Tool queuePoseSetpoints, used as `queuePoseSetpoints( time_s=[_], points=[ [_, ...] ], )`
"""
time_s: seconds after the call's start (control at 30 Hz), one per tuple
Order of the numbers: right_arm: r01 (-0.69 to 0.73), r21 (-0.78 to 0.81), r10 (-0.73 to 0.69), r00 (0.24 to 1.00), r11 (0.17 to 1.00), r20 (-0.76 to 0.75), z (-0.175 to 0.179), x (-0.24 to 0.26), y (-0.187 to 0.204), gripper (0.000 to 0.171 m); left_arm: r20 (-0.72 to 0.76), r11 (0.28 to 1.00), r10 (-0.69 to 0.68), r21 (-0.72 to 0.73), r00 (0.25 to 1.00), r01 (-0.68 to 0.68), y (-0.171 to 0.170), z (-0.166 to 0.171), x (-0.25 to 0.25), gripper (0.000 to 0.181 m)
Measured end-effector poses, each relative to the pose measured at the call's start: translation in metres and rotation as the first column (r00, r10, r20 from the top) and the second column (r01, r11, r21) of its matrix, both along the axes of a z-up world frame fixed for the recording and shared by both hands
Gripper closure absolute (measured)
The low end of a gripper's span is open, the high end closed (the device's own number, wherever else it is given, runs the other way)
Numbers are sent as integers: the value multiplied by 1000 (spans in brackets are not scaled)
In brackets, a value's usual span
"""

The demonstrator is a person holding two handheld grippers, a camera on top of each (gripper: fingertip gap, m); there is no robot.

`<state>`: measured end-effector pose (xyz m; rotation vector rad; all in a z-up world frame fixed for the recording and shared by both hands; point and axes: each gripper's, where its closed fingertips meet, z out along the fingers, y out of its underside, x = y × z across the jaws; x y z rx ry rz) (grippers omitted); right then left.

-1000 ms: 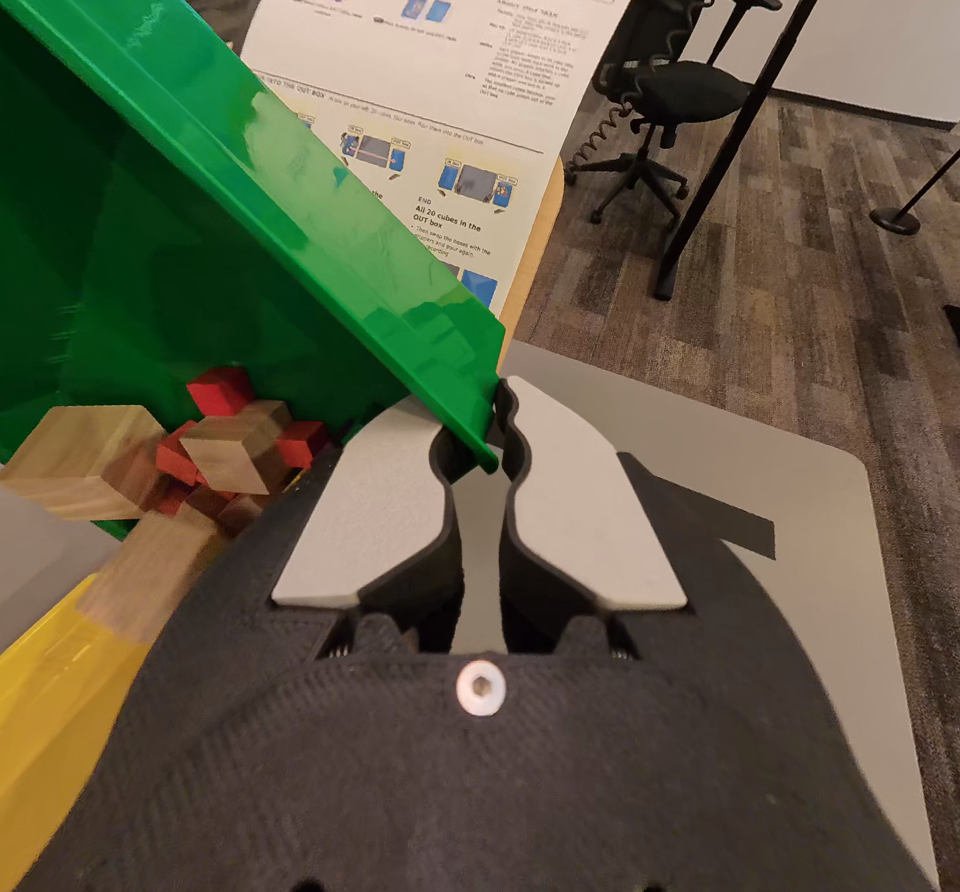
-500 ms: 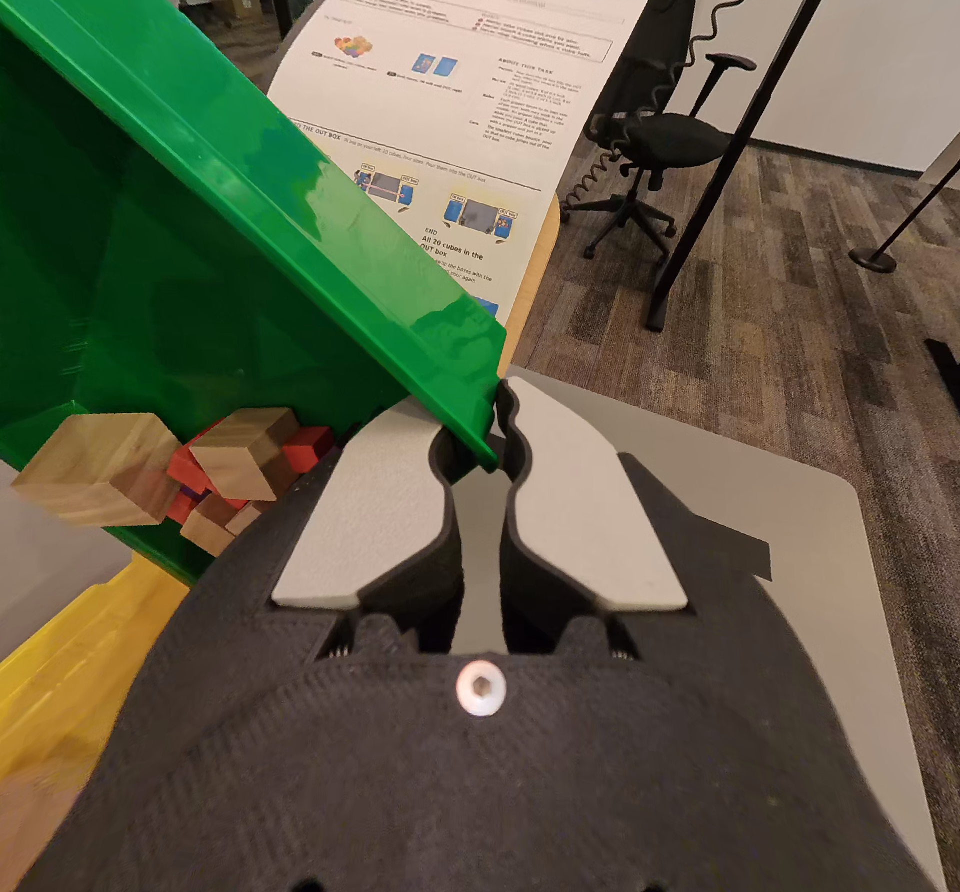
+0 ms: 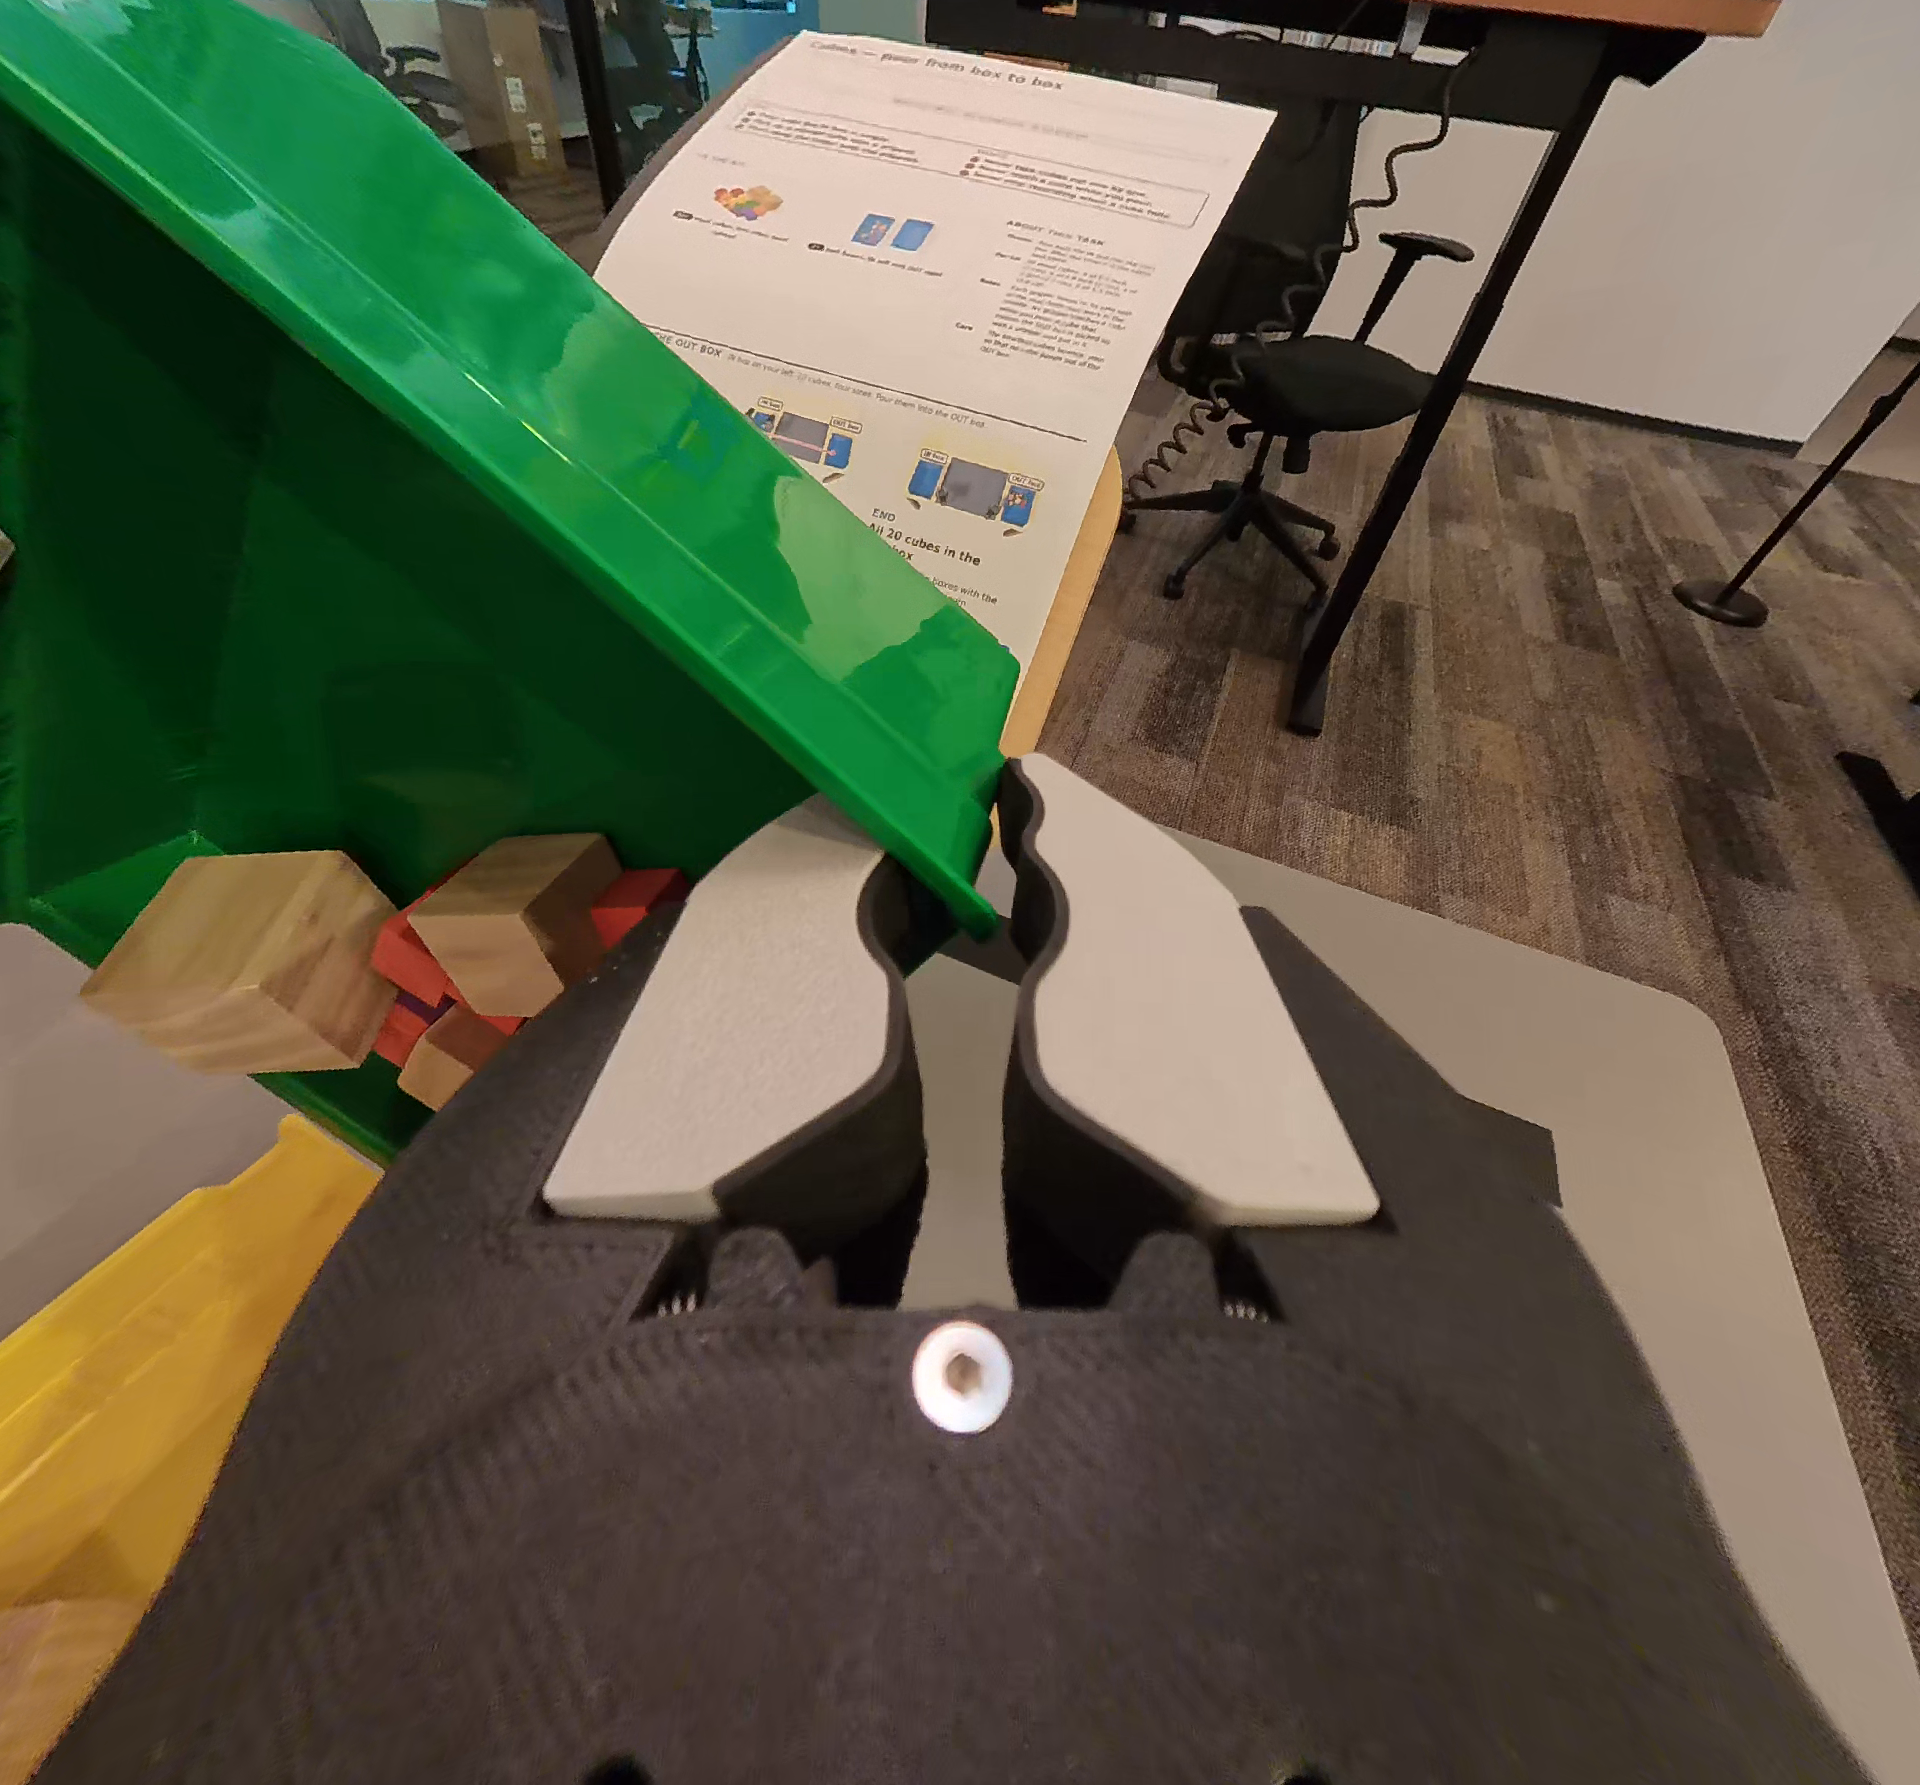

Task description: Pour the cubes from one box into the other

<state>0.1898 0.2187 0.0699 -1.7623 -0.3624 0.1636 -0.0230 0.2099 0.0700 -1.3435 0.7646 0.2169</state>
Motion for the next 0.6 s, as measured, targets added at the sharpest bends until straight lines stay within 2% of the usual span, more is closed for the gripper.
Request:
queuePoseSetpoints(
  time_s=[0.6],
  points=[
    [-28, 106, 29, 1000, 994, -6, 9, -9, -24, 160, 16, 994, -8, 106, 1000, 7, -21, 5, -7, 178]
  ],
)
